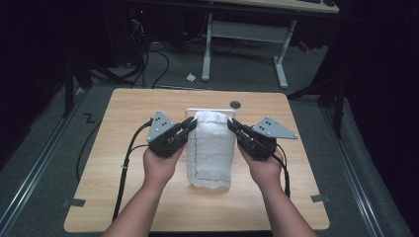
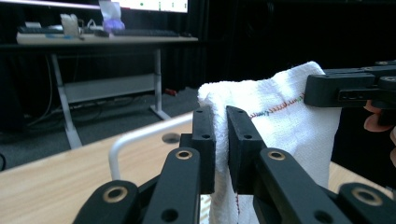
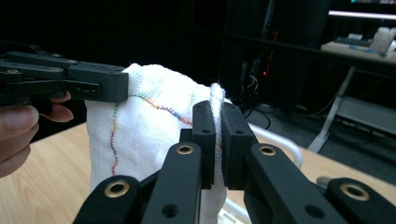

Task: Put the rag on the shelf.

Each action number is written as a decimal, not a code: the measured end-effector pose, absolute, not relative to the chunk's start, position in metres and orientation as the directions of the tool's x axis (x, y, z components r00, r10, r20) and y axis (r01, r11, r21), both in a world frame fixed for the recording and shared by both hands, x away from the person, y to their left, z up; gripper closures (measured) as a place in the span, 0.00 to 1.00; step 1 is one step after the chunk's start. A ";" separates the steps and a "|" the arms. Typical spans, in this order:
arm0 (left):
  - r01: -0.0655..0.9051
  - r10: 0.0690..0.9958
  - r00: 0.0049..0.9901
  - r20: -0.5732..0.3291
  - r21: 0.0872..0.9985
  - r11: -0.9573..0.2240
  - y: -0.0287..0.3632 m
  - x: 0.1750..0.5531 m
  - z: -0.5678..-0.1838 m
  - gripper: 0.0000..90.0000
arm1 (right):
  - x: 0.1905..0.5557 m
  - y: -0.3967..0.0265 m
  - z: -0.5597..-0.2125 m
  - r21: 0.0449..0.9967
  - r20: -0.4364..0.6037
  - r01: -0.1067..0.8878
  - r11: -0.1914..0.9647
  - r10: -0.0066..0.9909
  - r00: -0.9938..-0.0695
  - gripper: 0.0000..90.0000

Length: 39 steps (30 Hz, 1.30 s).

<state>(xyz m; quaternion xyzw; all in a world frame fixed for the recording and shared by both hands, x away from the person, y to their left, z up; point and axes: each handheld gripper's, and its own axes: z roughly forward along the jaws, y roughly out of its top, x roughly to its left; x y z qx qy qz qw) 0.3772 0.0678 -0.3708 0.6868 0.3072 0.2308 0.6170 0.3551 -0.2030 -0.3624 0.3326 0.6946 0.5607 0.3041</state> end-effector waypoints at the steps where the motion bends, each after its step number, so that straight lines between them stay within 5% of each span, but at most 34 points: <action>1: 0.130 0.707 0.705 -0.059 0.990 -0.046 0.068 0.377 -0.368 0.92 | 0.355 -0.203 -0.359 0.983 -0.054 0.111 0.149 0.804 -0.593 0.96; 21: 0.064 0.706 0.709 0.006 0.995 -0.072 0.058 0.393 -0.334 0.92 | 0.368 -0.211 -0.331 0.989 -0.041 0.091 0.113 0.819 -0.572 0.96; 39: 0.059 0.750 0.658 0.060 0.989 -0.132 0.049 0.452 -0.314 0.92 | 0.434 -0.213 -0.304 0.990 0.039 0.135 0.043 0.832 -0.553 0.96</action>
